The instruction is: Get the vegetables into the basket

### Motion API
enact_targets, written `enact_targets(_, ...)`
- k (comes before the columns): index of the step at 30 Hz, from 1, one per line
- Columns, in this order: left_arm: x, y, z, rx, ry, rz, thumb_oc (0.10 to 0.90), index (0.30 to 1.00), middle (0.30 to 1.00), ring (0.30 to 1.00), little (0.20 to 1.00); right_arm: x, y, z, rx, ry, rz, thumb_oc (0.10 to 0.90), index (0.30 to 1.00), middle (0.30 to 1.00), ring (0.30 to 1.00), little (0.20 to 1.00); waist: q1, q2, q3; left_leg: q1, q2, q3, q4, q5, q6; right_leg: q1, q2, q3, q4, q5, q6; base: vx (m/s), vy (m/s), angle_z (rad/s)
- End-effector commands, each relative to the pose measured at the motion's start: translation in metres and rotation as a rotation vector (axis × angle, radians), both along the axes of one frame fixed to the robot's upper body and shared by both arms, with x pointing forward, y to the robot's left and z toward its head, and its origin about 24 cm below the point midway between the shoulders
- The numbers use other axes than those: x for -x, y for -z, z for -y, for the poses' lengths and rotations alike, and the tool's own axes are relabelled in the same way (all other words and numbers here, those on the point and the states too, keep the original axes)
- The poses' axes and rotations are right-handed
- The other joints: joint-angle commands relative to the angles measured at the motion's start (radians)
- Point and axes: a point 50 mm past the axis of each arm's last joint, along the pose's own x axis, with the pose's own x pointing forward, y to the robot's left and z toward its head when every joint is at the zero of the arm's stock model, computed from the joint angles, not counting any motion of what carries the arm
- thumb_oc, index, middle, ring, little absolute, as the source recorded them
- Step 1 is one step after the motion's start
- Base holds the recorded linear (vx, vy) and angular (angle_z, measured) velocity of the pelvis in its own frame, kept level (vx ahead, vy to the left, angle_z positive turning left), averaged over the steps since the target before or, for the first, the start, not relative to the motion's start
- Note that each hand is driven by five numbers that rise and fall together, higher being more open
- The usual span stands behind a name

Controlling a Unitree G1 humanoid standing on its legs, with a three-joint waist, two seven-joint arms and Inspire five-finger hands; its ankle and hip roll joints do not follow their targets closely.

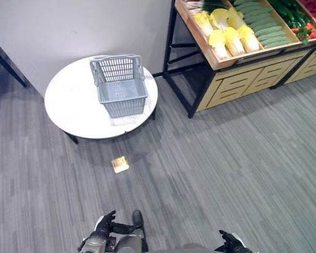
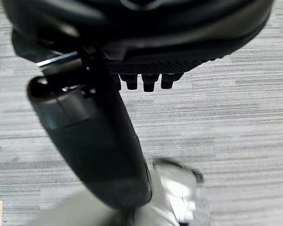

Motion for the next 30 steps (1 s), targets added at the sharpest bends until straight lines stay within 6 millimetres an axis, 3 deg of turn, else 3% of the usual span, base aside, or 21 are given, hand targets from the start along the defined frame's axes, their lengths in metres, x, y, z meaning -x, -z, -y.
enact_targets(1,0.028,0.007,-0.001,-0.008,-0.001,-0.062,0.900,1.000,1.000,1.000,1.000,-0.023,-0.008,0.009,0.015,-0.008,0.087,0.900,1.000,1.000,1.000,1.000,0.054,-0.012,0.018,-0.083,0.090,0.033,0.101,-0.074,-0.149,0.008,-0.056,0.049,-0.068,0.287,0.036,0.18,0.200,0.25)
enact_targets(2,0.025,0.006,-0.002,-0.015,0.004,-0.055,0.900,1.000,1.000,1.000,1.000,-0.029,-0.009,0.007,0.011,-0.019,0.102,0.900,1.000,1.000,1.000,1.000,0.057,-0.022,0.023,-0.067,0.071,0.035,0.092,-0.089,-0.136,0.006,-0.065,0.042,-0.044,0.346,0.044,0.09,0.106,0.16)
enact_targets(8,0.021,0.005,-0.003,-0.013,0.014,-0.042,0.900,1.000,1.000,1.000,1.000,-0.035,-0.011,0.005,0.008,-0.044,0.116,0.900,1.000,1.000,1.000,1.000,0.071,-0.012,0.025,-0.023,0.049,0.035,0.050,-0.105,-0.114,-0.030,-0.056,-0.007,0.055,0.405,0.035,0.11,0.133,0.09)
enact_targets(9,0.019,0.004,-0.005,-0.016,0.013,-0.041,0.900,1.000,1.000,1.000,1.000,-0.039,-0.011,0.003,0.008,-0.053,0.126,0.900,1.000,1.000,1.000,1.000,0.072,-0.008,0.029,0.007,0.044,0.039,0.037,-0.121,-0.108,-0.066,-0.052,-0.047,0.082,0.393,0.022,0.11,0.129,0.08)
enact_targets(12,0.019,0.004,-0.007,-0.020,0.007,-0.042,0.900,1.000,1.000,1.000,1.000,-0.043,-0.012,0.001,0.004,-0.071,0.136,0.900,1.000,1.000,1.000,1.000,0.064,-0.001,0.037,0.036,0.042,0.038,0.024,-0.128,-0.109,-0.111,-0.041,-0.077,0.070,0.345,0.009,0.12,0.067,-0.04)
enact_targets(15,0.019,0.004,-0.008,-0.026,0.004,-0.047,0.900,1.000,1.000,1.000,1.000,-0.046,-0.012,-0.001,0.004,-0.088,0.146,0.900,1.000,1.000,1.000,1.000,0.050,0.030,0.057,0.076,0.067,0.029,0.023,-0.144,-0.124,-0.204,-0.010,-0.130,0.035,0.186,-0.013,0.20,0.015,-0.08)
enact_targets(16,0.021,0.004,-0.008,-0.028,0.002,-0.054,0.900,1.000,1.000,1.000,1.000,-0.046,-0.012,-0.003,0.005,-0.096,0.143,0.900,1.000,1.000,1.000,1.000,0.033,0.035,0.075,0.113,0.063,0.019,0.028,-0.163,-0.134,-0.262,-0.005,-0.140,-0.036,0.180,-0.013,0.24,-0.038,0.03)
enact_targets(17,0.021,0.004,-0.008,-0.027,0.002,-0.054,0.900,1.000,1.000,1.000,1.000,-0.046,-0.012,-0.003,0.006,-0.096,0.143,0.900,1.000,1.000,1.000,1.000,0.031,0.036,0.078,0.118,0.064,0.017,0.028,-0.165,-0.135,-0.257,-0.004,-0.143,-0.037,0.178,-0.012,0.30,-0.075,0.08)
enact_targets(20,0.023,0.005,-0.007,-0.031,0.007,-0.061,0.900,1.000,1.000,1.000,1.000,-0.046,-0.012,-0.003,0.005,-0.109,0.143,0.900,1.000,1.000,1.000,1.000,-0.008,0.032,0.096,0.205,0.046,-0.023,0.030,-0.206,-0.155,-0.335,-0.007,-0.118,-0.195,0.266,0.011,0.33,-0.108,0.41)
enact_targets(25,0.035,0.009,-0.003,-0.013,0.004,-0.095,0.900,1.000,1.000,1.000,1.000,-0.035,-0.010,0.000,0.003,-0.110,0.113,0.900,1.000,1.000,1.000,1.000,-0.026,0.043,0.085,0.290,0.040,-0.077,0.041,-0.258,-0.171,-0.328,-0.006,-0.119,-0.198,0.305,0.015,0.30,-0.131,0.51)
enact_targets(28,0.037,0.011,0.000,-0.004,-0.001,-0.104,0.900,1.000,1.000,1.000,1.000,-0.037,-0.012,0.005,0.015,-0.118,0.117,0.900,1.000,1.000,1.000,1.000,-0.029,0.060,0.068,0.303,0.065,-0.102,0.072,-0.253,-0.192,-0.310,0.011,-0.148,-0.159,0.279,-0.014,0.26,-0.234,0.54)
enact_targets(29,0.036,0.011,0.002,0.003,-0.005,-0.103,0.900,1.000,1.000,1.000,1.000,-0.038,-0.013,0.007,0.018,-0.119,0.124,0.900,1.000,1.000,1.000,1.000,-0.029,0.068,0.063,0.294,0.080,-0.109,0.114,-0.236,-0.204,-0.303,0.019,-0.156,-0.144,0.259,-0.028,0.24,-0.279,0.50)
enact_targets(30,0.034,0.011,0.006,0.017,-0.006,-0.093,0.900,1.000,1.000,1.000,1.000,-0.041,-0.015,0.012,0.031,-0.116,0.133,0.900,1.000,1.000,1.000,1.000,-0.028,0.074,0.068,0.243,0.087,-0.127,0.238,-0.180,-0.232,-0.284,0.033,-0.164,-0.123,0.226,-0.054,0.18,-0.226,0.47)
